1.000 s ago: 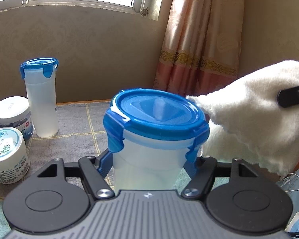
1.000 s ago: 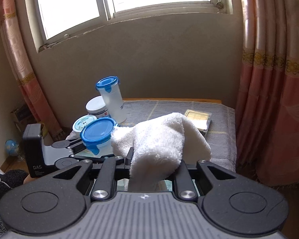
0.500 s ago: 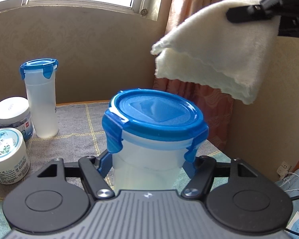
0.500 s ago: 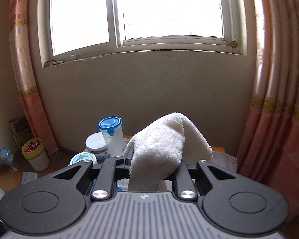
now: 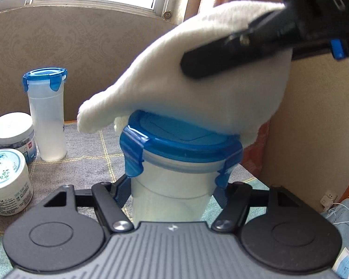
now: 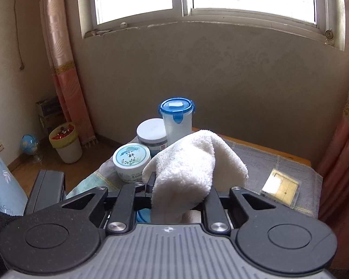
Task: Clean container
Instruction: 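Press the cloth onto the lid with the right tool while the left tool holds it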
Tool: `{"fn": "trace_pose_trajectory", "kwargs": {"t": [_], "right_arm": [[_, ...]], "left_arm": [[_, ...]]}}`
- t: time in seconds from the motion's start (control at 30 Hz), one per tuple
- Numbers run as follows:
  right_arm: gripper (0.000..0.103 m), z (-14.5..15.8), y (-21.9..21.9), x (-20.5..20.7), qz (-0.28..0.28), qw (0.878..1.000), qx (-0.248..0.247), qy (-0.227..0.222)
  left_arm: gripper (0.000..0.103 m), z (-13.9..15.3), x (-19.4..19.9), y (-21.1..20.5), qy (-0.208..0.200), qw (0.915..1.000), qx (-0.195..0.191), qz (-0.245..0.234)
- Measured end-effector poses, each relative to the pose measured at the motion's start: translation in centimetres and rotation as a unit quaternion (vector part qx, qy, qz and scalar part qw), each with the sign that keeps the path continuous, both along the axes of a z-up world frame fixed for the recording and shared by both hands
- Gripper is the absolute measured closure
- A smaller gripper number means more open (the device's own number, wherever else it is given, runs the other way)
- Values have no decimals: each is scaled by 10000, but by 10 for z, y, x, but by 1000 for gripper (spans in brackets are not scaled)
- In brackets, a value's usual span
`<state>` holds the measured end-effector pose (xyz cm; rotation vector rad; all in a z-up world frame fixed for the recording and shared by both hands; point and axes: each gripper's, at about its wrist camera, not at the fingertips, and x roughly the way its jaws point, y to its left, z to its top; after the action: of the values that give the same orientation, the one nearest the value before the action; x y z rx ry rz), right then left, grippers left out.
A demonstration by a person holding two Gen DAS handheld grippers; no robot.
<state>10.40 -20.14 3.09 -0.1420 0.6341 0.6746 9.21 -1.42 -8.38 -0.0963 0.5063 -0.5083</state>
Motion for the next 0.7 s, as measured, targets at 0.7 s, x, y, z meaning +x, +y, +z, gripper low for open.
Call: {"fn": "trace_pose_trajectory", "kwargs": {"t": [0.7], "right_arm": [[82,-4,-4,-37,289,9989,-374,78]], "left_arm": [[34,0,3,-3,11,10000,11,0]]}}
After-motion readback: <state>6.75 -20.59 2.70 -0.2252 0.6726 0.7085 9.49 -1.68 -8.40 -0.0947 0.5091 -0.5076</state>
